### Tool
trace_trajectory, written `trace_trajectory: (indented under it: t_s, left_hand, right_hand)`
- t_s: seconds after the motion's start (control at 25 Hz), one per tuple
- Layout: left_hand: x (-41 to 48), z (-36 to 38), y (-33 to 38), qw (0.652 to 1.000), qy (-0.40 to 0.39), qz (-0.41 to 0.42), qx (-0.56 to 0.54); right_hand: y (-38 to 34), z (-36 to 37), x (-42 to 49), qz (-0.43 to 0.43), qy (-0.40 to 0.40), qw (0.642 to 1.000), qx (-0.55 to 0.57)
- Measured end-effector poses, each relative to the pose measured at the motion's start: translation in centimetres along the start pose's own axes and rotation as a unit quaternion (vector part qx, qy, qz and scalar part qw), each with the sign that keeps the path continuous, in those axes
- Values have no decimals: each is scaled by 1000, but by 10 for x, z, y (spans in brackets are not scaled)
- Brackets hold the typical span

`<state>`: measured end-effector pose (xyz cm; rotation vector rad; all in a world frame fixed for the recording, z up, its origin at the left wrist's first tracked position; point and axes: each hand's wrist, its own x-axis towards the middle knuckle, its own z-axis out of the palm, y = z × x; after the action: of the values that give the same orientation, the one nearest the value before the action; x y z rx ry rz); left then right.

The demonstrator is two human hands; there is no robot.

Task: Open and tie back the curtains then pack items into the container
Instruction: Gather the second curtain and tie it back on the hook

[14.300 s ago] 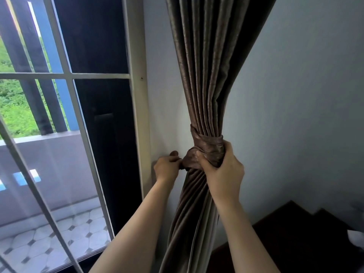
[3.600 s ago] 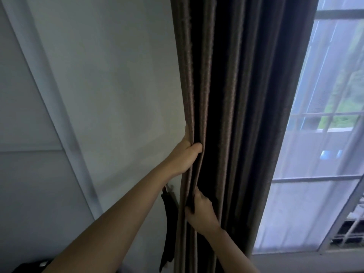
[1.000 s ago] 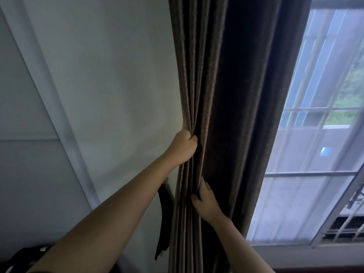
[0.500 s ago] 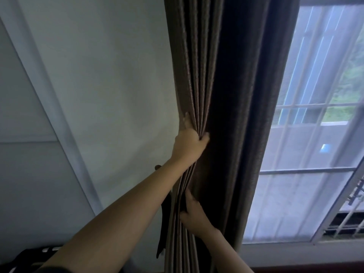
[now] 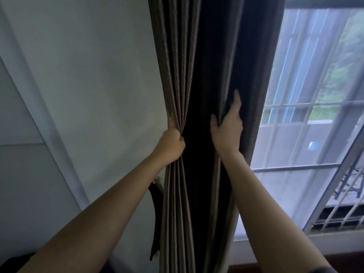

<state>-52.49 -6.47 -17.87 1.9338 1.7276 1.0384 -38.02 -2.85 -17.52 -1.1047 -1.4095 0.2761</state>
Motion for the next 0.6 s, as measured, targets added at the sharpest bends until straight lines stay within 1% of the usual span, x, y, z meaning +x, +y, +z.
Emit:
trace_trajectory:
  t_s: [0.12, 0.2, 0.24, 0.32, 0.44, 0.6]
  left_hand:
    - [3, 1, 0, 999, -24, 4, -22]
    - [7, 2, -2, 999, -36, 3, -19]
    - [8, 2, -2, 999, -43, 0, -17]
    - [10, 1, -2, 999, -47, -5, -10]
    - [13, 2, 0, 999, -50, -1, -11]
    - [17, 5, 5, 998, -63, 9, -8]
  right_hand:
    - [41, 19, -38, -6, -139, 990, -4]
    - [68, 31, -73, -29, -209, 977, -10]
    - [78, 35, -88, -35, -225, 974, -11]
    - [90, 40, -114, -26, -229, 973, -3]
    - [100, 44, -139, 12, -226, 974, -10]
    - [103, 46, -154, 53, -263, 963, -6]
